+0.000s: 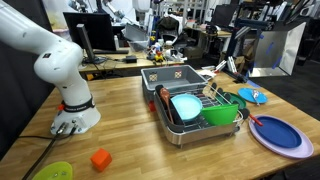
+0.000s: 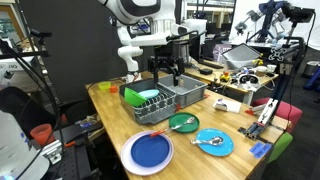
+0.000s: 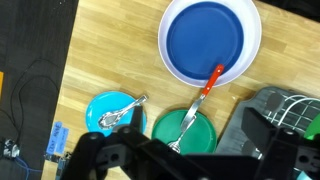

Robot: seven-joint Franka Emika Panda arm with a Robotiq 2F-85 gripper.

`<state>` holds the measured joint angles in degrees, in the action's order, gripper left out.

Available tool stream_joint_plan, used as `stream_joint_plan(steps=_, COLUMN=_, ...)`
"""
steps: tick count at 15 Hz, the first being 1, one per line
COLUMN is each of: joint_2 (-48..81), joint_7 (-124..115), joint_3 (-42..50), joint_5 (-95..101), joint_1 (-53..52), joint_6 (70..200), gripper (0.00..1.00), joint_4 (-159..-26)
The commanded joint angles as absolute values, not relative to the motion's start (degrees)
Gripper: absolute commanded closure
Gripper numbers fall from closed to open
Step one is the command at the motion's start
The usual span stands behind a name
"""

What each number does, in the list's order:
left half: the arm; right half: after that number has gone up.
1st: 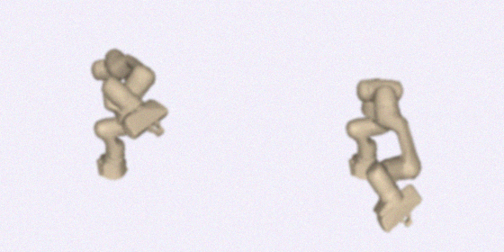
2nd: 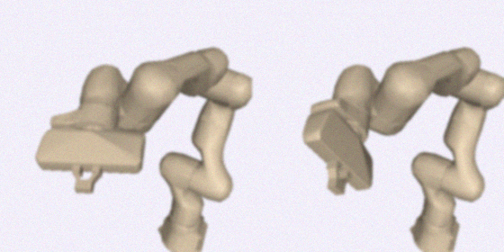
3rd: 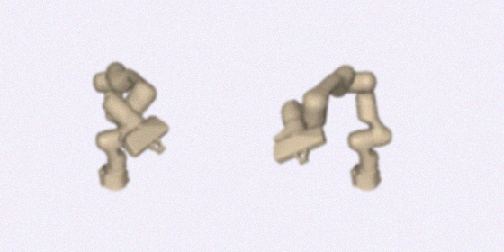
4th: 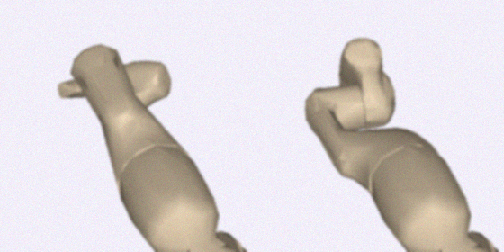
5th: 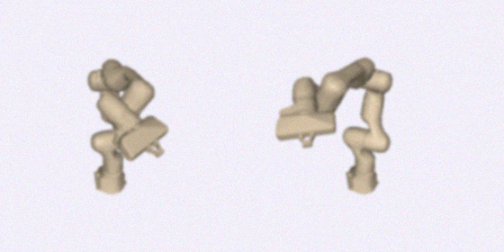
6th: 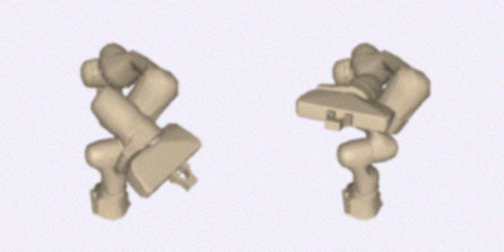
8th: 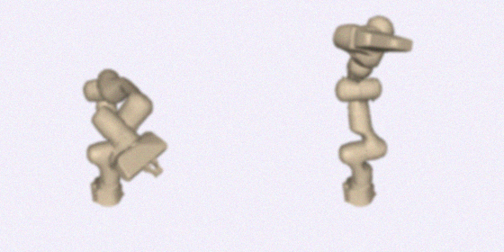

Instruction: Pick the knife and put it on the blue cup

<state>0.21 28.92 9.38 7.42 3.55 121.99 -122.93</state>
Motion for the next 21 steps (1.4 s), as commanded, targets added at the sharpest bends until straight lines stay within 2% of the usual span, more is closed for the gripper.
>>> stream_joint_plan(steps=1, joint_2=0.9, joint_7=29.7, joint_3=8.2, joint_5=6.8, joint_1=4.7, joint_6=122.0, gripper=0.00, joint_4=-122.2)
stream_joint_plan(steps=6, joint_2=8.4, joint_7=34.5, joint_3=7.3, joint_5=-0.4, joint_1=5.1, joint_6=124.6, gripper=0.00, joint_4=-116.7)
stream_joint_plan(steps=10, joint_2=18.8, joint_7=40.2, joint_3=4.5, joint_5=-7.6, joint_1=7.0, joint_6=122.4, gripper=0.00, joint_4=-108.9)
stream_joint_plan(steps=15, joint_2=31.2, joint_7=38.5, joint_3=1.7, joint_5=-7.1, joint_1=9.2, joint_6=118.9, gripper=0.00, joint_4=-98.7)
stream_joint_plan(steps=16, joint_2=28.0, joint_7=37.8, joint_3=1.7, joint_5=-5.9, joint_1=8.8, joint_6=122.8, gripper=0.00, joint_4=-103.3)
stream_joint_plan(steps=21, joint_2=31.4, joint_7=37.8, joint_3=1.4, joint_5=-5.8, joint_1=9.3, joint_6=120.5, gripper=0.00, joint_4=-99.1)
